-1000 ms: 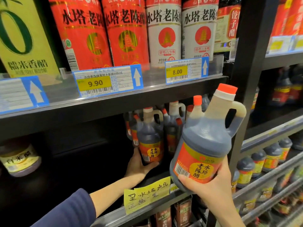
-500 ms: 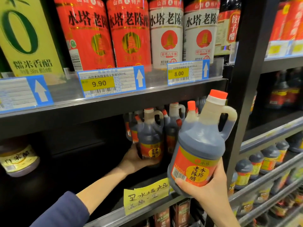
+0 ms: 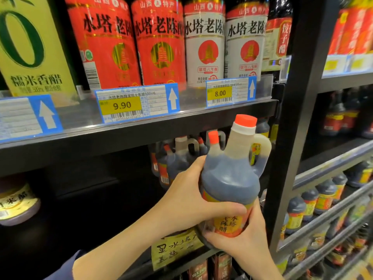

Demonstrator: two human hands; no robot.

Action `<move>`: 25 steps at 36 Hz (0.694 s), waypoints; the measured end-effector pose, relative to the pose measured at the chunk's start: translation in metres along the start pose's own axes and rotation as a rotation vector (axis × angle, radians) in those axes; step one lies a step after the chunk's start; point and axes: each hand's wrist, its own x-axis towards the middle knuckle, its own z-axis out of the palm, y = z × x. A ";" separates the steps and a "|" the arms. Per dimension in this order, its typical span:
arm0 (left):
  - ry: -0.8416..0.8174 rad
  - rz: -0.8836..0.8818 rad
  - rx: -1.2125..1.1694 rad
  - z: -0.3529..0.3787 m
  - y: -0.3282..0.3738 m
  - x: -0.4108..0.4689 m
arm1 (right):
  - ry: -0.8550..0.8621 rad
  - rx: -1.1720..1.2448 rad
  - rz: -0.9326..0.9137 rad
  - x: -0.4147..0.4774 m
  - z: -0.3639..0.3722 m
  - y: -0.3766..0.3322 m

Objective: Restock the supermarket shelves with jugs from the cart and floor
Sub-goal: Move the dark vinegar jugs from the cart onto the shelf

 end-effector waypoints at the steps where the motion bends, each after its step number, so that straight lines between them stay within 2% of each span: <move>1: 0.012 0.009 0.014 0.000 0.000 0.001 | 0.001 -0.009 0.004 -0.001 0.000 0.002; 7: 0.007 0.063 0.057 -0.004 -0.001 0.004 | -0.006 -0.068 -0.020 0.000 -0.003 0.004; 14: 0.102 0.167 0.108 -0.009 0.000 0.005 | -0.007 -0.139 -0.073 0.016 -0.008 0.004; 25: 0.160 0.253 0.251 -0.017 -0.025 -0.005 | 0.205 -0.353 -0.139 0.019 0.015 0.044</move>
